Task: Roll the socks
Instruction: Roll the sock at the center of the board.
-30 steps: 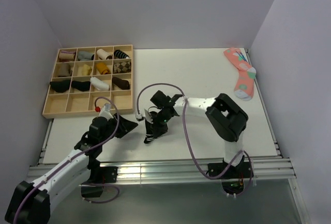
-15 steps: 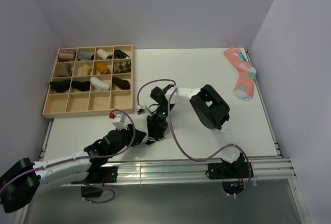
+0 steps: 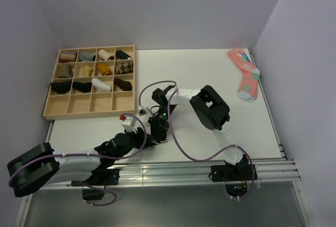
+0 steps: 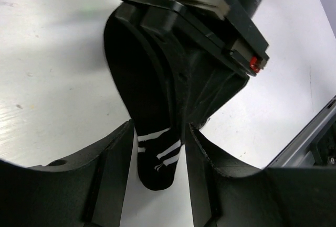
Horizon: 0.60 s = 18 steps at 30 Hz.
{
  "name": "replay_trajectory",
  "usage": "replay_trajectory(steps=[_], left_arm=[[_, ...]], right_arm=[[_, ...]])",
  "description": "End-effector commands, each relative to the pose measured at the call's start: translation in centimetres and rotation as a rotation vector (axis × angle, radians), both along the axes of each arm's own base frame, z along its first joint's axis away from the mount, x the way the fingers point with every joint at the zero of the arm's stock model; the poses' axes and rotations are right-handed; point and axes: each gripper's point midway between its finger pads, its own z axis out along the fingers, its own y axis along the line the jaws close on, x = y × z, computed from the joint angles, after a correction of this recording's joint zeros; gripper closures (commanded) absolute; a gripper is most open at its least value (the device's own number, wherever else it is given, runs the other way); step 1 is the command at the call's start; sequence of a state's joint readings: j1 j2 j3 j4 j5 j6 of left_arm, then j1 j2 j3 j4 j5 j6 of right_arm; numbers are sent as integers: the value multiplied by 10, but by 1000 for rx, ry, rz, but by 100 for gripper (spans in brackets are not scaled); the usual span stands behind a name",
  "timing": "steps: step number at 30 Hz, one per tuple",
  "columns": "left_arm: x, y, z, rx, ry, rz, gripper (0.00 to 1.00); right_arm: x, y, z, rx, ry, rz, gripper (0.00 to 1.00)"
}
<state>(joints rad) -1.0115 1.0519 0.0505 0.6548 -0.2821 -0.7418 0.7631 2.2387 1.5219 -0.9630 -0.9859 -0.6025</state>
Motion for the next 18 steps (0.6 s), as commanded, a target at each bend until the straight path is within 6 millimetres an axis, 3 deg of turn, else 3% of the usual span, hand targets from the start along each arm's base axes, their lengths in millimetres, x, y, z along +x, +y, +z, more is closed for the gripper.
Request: replay_trajectory(steps=[1, 8, 18], left_arm=[[-6, -6, 8, -46, -55, -51, 51], [-14, -13, 6, -54, -50, -89, 51], [-14, -10, -13, -8, -13, -51, 54]], right_arm=[[4, -3, -8, -29, 11, 13, 89], [7, -3, -5, -26, 46, 6, 90], [9, -7, -2, -20, 77, -3, 90]])
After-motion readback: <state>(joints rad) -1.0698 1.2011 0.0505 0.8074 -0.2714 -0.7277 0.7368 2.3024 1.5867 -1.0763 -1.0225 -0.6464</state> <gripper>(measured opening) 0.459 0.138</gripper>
